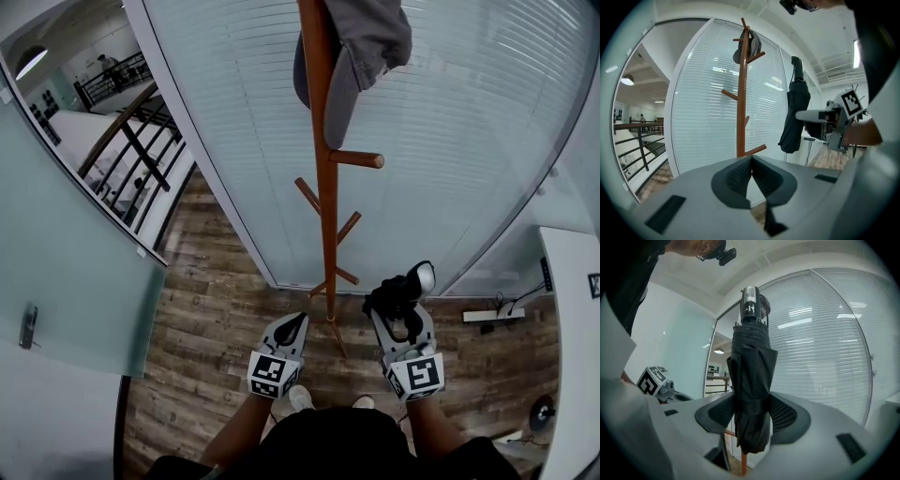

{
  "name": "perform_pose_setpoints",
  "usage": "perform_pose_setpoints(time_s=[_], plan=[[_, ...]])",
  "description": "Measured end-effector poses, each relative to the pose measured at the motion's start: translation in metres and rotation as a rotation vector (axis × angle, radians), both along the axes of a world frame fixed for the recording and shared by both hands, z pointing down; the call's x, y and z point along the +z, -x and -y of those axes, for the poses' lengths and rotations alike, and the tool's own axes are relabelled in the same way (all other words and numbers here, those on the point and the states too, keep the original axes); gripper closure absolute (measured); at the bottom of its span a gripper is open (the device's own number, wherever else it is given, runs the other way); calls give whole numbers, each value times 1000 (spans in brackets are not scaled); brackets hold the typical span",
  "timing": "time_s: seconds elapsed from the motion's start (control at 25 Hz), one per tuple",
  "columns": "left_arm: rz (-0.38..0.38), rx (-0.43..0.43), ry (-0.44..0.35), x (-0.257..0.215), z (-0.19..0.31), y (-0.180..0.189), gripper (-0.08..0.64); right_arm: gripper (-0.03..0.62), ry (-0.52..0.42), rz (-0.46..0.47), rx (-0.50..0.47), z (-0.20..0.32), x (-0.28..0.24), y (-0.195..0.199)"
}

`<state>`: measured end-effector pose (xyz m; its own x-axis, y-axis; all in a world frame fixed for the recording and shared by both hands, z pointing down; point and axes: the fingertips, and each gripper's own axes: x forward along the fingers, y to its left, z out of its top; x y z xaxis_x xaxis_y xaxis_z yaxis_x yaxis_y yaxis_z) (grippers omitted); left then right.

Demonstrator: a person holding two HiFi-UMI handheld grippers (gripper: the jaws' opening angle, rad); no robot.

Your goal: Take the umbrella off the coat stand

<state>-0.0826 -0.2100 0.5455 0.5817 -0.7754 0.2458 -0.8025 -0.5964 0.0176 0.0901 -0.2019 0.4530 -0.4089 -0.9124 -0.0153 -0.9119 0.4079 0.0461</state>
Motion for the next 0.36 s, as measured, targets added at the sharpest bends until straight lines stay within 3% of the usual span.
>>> perform_pose_setpoints(time_s=[0.36], plan=[[-14,-25,31,8,2,9,548,366,11,5,25,2,2,-6]])
